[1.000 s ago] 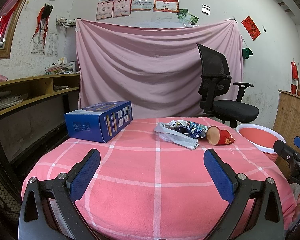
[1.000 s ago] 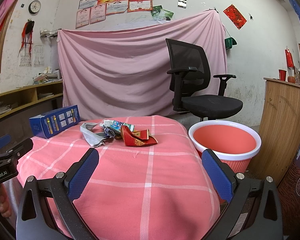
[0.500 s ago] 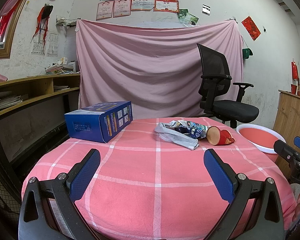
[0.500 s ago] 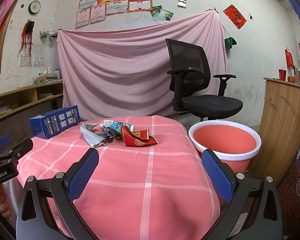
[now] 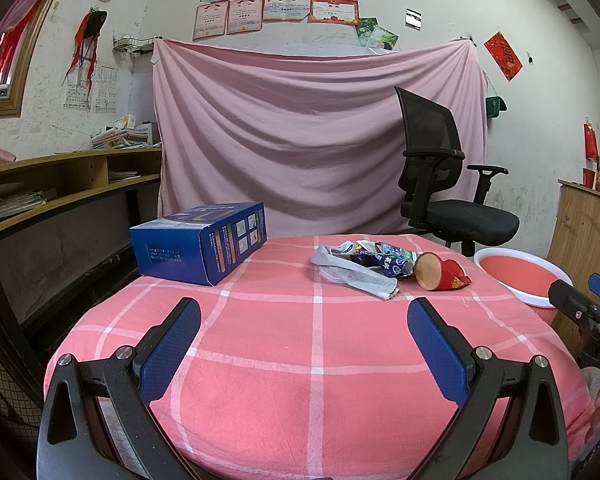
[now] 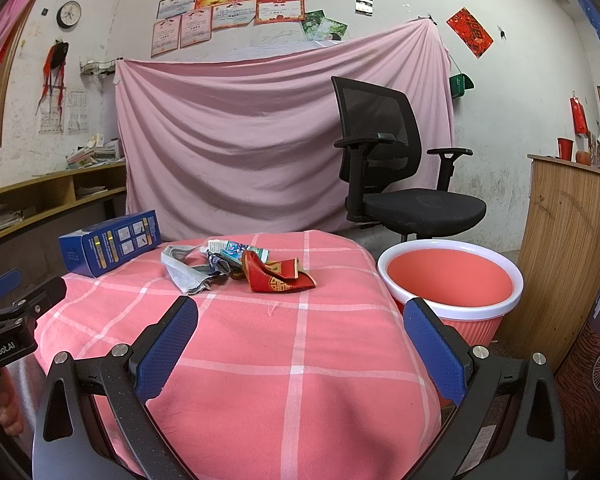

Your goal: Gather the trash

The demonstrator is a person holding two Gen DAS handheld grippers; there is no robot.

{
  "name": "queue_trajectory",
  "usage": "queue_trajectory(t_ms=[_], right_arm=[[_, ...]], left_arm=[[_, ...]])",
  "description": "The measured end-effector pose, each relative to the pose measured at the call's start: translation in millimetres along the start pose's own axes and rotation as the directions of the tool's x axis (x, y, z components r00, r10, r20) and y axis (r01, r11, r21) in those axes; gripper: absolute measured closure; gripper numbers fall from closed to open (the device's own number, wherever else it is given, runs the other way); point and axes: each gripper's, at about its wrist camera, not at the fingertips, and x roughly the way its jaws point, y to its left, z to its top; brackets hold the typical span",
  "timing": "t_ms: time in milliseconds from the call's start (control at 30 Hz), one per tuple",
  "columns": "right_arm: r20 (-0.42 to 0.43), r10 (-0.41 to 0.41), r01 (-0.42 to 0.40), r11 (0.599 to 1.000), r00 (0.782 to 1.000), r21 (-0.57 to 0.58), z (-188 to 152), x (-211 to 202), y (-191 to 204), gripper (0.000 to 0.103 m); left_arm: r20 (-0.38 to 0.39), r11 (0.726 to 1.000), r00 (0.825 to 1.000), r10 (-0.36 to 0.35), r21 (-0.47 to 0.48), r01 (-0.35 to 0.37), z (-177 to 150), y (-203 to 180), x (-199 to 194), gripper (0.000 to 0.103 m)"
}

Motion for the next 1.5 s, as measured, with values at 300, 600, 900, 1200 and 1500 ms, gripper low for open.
queue_trajectory(t_ms=[300, 600, 900, 1200, 1500], right_arm=[[0.016, 0.045, -0.045, 0.999, 0.999, -0.006, 27.1, 19.4, -7.0, 0.000], [-0.069, 0.092, -0.096, 0.994, 0.993, -0.046, 55.5, 91.5, -11.9, 0.000], [-0.385, 0.171, -0.170, 0.985, 0.907, 0.036, 48.2, 176.0, -7.6, 0.000], [-0.505, 0.168, -0.177, 0.984, 0.847, 0.032, 39.7, 208.2, 1.1, 0.003], [-0.511, 0.235, -0.230, 0.970, 0.827, 0.075, 38.4, 208.3, -0.5, 0.036]], left_arm=[[0.053, 1.000, 0.999, -0.002, 0.013, 0.001, 26.9, -3.7, 11.5, 0.002], [-0.034, 0.999, 0.998, 0.043, 0.010, -0.043, 63.9, -10.4, 98.4, 0.002], [-0.287, 0.998, 0.958, -0.014, -0.058, -0.003, 57.8, 5.2, 186.4, 0.002], [-0.462, 0.977, 0.873, -0.157, -0.201, 0.070, 50.3, 18.8, 229.4, 0.048], [-0.458, 0.942, 0.849, -0.264, -0.310, 0.126, 59.5, 21.2, 218.4, 0.093]])
